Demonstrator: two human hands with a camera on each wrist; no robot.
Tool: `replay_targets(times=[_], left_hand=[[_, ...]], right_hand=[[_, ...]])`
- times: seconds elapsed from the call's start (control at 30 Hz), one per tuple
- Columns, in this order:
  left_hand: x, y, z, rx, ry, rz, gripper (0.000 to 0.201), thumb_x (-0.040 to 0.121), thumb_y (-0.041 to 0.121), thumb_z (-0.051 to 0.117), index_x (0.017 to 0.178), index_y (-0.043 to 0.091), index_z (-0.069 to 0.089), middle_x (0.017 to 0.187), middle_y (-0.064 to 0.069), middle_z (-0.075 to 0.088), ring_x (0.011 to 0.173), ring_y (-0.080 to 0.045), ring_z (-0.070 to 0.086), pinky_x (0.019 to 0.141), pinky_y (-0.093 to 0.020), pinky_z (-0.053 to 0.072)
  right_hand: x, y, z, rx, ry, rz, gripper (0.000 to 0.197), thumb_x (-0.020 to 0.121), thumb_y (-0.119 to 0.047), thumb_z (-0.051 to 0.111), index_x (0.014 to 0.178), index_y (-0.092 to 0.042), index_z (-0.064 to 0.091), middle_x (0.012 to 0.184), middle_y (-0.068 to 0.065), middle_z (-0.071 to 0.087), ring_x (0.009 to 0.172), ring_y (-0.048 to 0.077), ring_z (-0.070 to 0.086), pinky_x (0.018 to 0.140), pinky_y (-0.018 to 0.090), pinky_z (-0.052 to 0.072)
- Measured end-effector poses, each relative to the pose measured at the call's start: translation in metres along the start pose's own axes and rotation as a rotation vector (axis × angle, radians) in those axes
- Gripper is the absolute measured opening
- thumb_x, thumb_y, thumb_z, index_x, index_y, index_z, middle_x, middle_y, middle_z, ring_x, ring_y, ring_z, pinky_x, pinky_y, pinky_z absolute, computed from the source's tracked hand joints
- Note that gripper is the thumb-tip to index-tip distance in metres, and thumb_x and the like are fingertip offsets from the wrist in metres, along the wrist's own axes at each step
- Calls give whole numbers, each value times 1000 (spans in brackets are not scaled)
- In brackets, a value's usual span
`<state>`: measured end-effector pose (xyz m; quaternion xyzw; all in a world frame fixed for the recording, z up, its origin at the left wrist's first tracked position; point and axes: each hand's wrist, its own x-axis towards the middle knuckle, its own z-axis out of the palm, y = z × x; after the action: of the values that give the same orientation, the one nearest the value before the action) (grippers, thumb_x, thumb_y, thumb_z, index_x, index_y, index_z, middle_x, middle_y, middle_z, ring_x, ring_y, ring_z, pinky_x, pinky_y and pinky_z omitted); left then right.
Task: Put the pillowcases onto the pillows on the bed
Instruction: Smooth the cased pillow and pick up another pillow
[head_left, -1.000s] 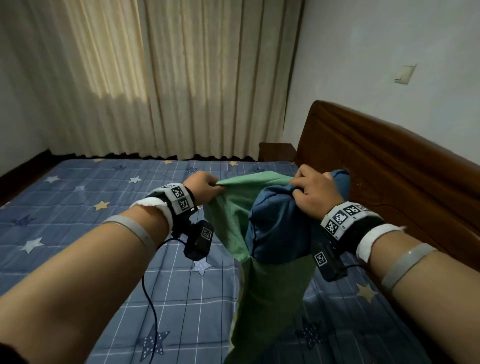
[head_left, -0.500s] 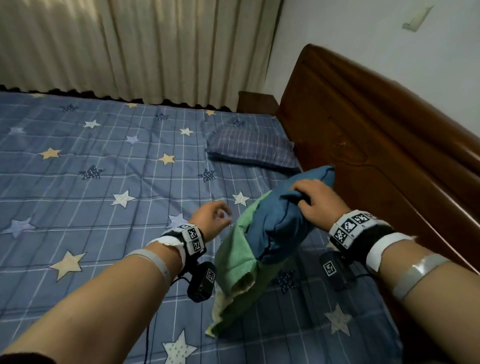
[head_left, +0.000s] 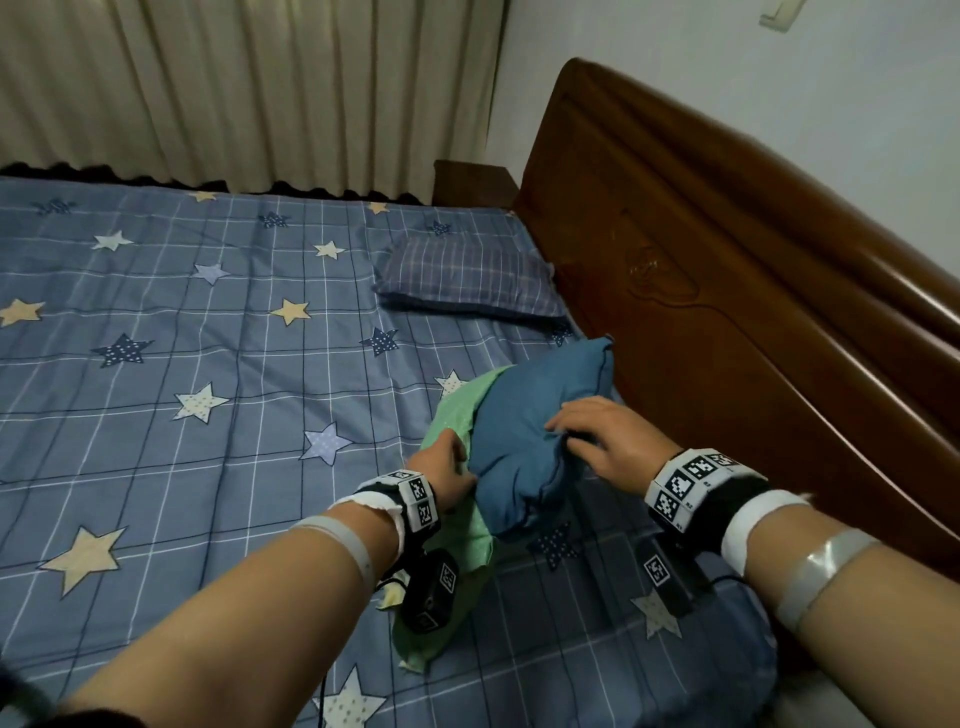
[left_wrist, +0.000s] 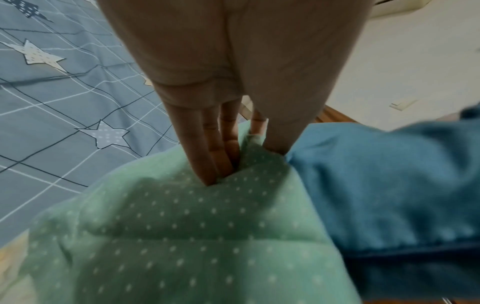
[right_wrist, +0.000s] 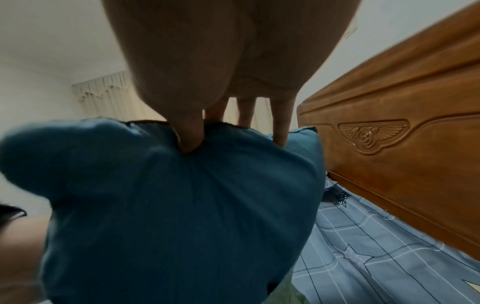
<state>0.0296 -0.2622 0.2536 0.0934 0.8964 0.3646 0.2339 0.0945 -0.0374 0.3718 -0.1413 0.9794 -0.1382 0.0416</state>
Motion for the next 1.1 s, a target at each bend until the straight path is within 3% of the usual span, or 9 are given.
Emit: replay_targets(times=[0.1, 0.27, 0.37, 0.5, 0.8, 0.87, 0.93, 1.0, 1.1], left_hand=[[1, -3, 2, 41, 58, -23, 32, 82, 30, 70, 97, 21, 43, 82, -5, 59, 76, -27, 57, 64, -29, 41], [2, -8, -14, 94, 85, 38, 5, 84, 25, 72, 81, 23, 68, 83, -2, 68, 85, -23, 66, 71, -25, 46], [2, -16, -20, -141, 114, 29, 23, 84, 23, 76, 65, 21, 64, 69, 3, 68, 73, -20, 69, 69, -29, 57], [-3, -17, -29, -510, 112, -1, 22, 88, 13, 73, 69, 12, 62, 66, -6, 65, 62, -22, 63, 67, -37, 61], [-12, -12, -41, -705, 105, -30, 17, 89, 5, 69, 77, 10, 58, 69, -12, 61, 64, -25, 58, 72, -41, 57], [-16, -11, -46, -621, 86, 24, 21, 89, 2, 66, 87, 15, 50, 72, -12, 61, 66, -27, 62, 69, -42, 59], [-20, -8, -52, -325, 89, 135, 29, 89, 5, 59, 92, 27, 42, 75, -12, 63, 68, -30, 65, 66, -44, 60], [-26, 1, -58, 43, 63, 247, 28, 90, 9, 52, 97, 35, 45, 80, -4, 62, 73, -27, 63, 69, -41, 58], [-31, 13, -63, 426, -33, 351, 42, 92, 19, 49, 124, 47, 54, 99, 4, 52, 93, -22, 58, 81, -38, 55]], right_hand=[[4, -9, -1, -38, 17, 5, 18, 97, -21, 52, 111, -16, 64, 109, -2, 65, 110, 16, 53, 99, 29, 39], [9, -19, -6, -136, 48, 46, 13, 99, -29, 45, 87, -24, 45, 81, -13, 47, 89, 20, 51, 76, 41, 45], [10, -20, -10, -53, 90, 59, 13, 99, -26, 46, 88, -20, 48, 83, -5, 56, 85, 22, 53, 77, 42, 44], [8, -20, -16, -39, 118, 74, 12, 99, -27, 46, 94, -18, 52, 87, 1, 60, 86, 21, 55, 78, 43, 45], [7, -32, -30, -74, 134, 109, 11, 98, -37, 43, 93, -30, 50, 82, -3, 54, 82, 19, 54, 74, 44, 48], [6, -33, -35, -72, 127, 115, 12, 98, -36, 43, 95, -29, 52, 83, -3, 54, 82, 19, 55, 75, 44, 48], [4, -34, -40, -77, 131, 116, 11, 98, -36, 44, 94, -30, 52, 82, -4, 53, 81, 19, 54, 75, 44, 48], [2, -35, -44, -89, 137, 124, 11, 98, -34, 45, 94, -27, 53, 81, -3, 51, 79, 18, 53, 74, 43, 48], [-4, -34, -47, -86, 140, 125, 11, 98, -33, 46, 91, -26, 52, 78, -5, 48, 76, 17, 51, 73, 44, 47]])
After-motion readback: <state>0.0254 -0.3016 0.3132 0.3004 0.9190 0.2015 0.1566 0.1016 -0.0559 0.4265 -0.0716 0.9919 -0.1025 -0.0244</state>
